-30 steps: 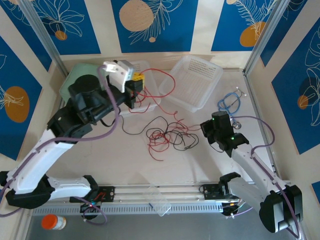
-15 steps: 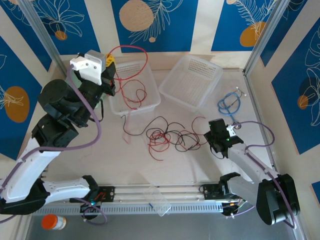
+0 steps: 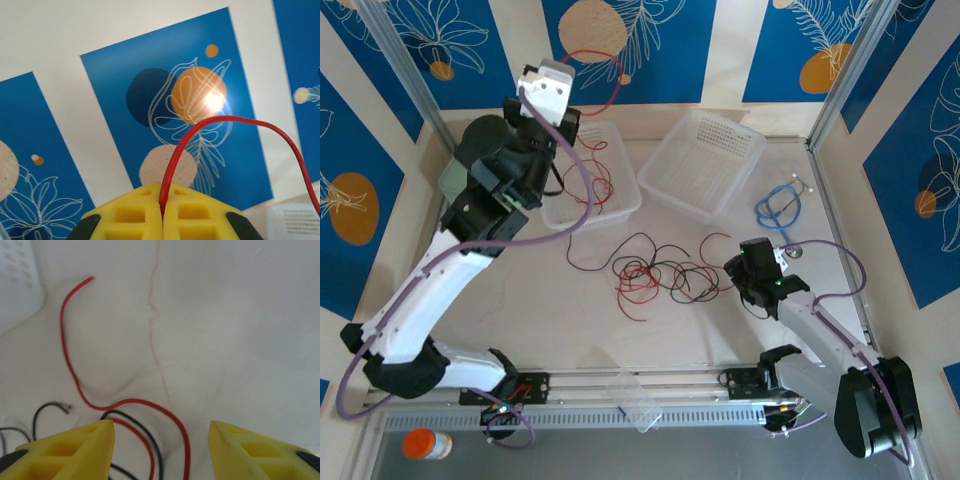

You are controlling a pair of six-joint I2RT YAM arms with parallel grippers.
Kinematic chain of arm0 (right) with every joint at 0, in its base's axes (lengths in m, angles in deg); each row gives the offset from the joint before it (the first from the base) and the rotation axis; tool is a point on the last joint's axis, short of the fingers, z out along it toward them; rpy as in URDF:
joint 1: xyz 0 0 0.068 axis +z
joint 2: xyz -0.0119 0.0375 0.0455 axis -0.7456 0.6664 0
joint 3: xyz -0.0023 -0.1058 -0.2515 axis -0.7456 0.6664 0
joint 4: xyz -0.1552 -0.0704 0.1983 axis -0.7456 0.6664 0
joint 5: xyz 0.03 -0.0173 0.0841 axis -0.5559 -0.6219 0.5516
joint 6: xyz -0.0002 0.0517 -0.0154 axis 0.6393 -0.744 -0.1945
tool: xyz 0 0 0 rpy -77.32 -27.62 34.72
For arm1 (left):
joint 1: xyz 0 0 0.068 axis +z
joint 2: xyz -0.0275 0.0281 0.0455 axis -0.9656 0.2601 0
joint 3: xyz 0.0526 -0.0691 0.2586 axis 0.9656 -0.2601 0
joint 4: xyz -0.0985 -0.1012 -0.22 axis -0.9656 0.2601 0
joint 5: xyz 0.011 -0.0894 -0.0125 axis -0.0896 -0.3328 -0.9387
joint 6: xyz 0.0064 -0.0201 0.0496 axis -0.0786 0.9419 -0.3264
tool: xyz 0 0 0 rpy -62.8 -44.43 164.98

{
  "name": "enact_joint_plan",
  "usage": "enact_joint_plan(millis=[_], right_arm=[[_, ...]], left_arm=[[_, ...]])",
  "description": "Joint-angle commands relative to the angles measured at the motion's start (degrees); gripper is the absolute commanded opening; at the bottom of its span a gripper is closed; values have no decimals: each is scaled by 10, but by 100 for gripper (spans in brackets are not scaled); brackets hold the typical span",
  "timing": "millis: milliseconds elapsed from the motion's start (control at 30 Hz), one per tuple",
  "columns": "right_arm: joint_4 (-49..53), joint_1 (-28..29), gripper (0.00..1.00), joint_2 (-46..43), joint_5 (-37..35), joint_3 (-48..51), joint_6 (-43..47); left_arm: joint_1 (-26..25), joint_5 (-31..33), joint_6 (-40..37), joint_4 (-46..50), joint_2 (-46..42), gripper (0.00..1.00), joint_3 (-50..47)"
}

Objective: Untangle the cables

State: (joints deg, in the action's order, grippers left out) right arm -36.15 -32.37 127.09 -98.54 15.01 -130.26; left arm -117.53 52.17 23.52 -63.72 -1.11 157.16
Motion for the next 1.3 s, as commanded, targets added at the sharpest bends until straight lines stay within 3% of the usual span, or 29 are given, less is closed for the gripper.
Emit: enact_joint_plan(millis=[0, 300, 433, 600, 733, 967, 1267], right_arm=[[24, -1, 54, -41, 35, 14, 15], [128, -2, 54, -203, 69, 30, 12], [196, -1, 53, -271, 73, 11, 17], [256, -2, 53, -318, 72, -24, 26], [250, -2, 54, -310, 93, -49, 49], [213, 6, 64, -203, 192, -122, 152], [199, 49, 68, -157, 177, -138, 156]], left_arm=[[48, -23, 16, -19, 30, 0, 44], [146, -46, 80, -24, 114, 0, 30], [152, -77, 110, -2, 120, 0, 50], [152, -149, 149, 94, 122, 0, 162], [152, -219, 179, 165, 116, 0, 234], [152, -270, 215, 180, 74, 0, 238], [152, -334, 271, 194, 32, 0, 245]])
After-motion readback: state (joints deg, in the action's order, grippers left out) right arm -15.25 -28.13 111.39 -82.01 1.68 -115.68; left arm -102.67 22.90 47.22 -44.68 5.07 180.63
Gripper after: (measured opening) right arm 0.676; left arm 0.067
